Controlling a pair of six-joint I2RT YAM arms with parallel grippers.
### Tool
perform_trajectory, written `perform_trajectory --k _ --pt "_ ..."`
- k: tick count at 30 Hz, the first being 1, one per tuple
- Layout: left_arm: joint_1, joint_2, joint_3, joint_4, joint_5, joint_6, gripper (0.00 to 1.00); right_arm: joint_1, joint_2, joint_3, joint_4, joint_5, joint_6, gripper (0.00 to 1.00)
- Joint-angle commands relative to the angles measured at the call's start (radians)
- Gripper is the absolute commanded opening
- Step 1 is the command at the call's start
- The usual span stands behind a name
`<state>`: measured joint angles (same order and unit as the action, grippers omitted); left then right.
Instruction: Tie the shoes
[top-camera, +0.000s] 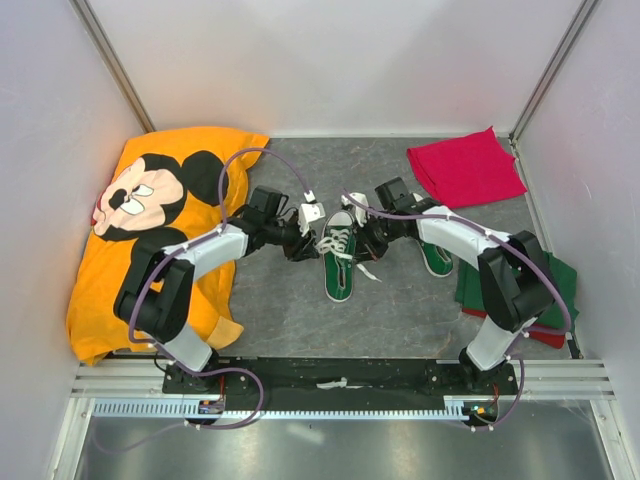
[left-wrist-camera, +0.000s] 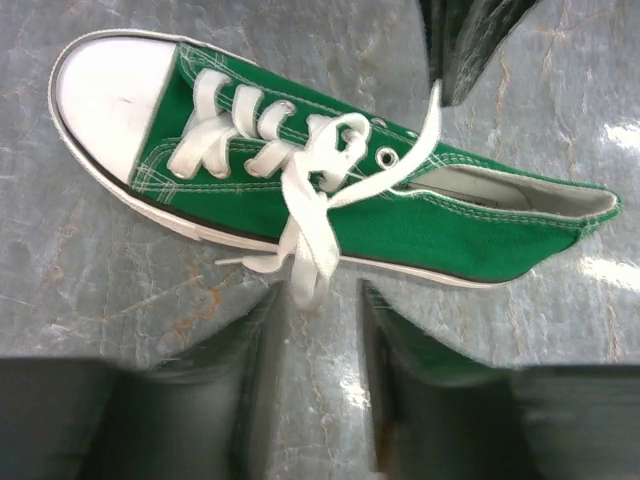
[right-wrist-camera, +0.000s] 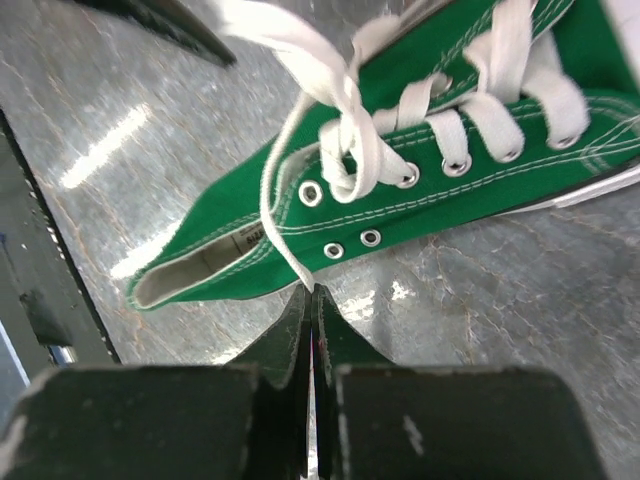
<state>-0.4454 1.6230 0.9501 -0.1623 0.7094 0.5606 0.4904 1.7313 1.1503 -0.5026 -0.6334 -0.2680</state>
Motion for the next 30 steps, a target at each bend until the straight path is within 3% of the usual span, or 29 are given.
perform_trajectory --k 1,7,11,18,30 --pt "0.042 -0.111 -0.071 0.139 0.035 -0.111 0.52 -0.006 -0.091 -0.027 0.085 -0.060 0.052 0.00" --pt "0.048 -0.328 -0.264 0.409 0.065 -0.228 0.59 -0.006 -0.114 -0.069 0.140 -0.083 0.114 0.00" --pt "-0.012 -0.390 -0.326 0.487 0.015 -0.254 0.61 -0.007 -0.124 -0.098 0.180 -0.101 0.154 0.00" --pt "-0.082 -0.276 -0.324 0.624 -0.004 -0.355 0.56 -0.006 -0.147 -0.146 0.255 -0.103 0.185 0.00" --pt "-0.113 -0.103 -0.226 0.641 -0.014 -0.222 0.54 -0.006 -0.157 -0.170 0.311 -0.133 0.204 0.00"
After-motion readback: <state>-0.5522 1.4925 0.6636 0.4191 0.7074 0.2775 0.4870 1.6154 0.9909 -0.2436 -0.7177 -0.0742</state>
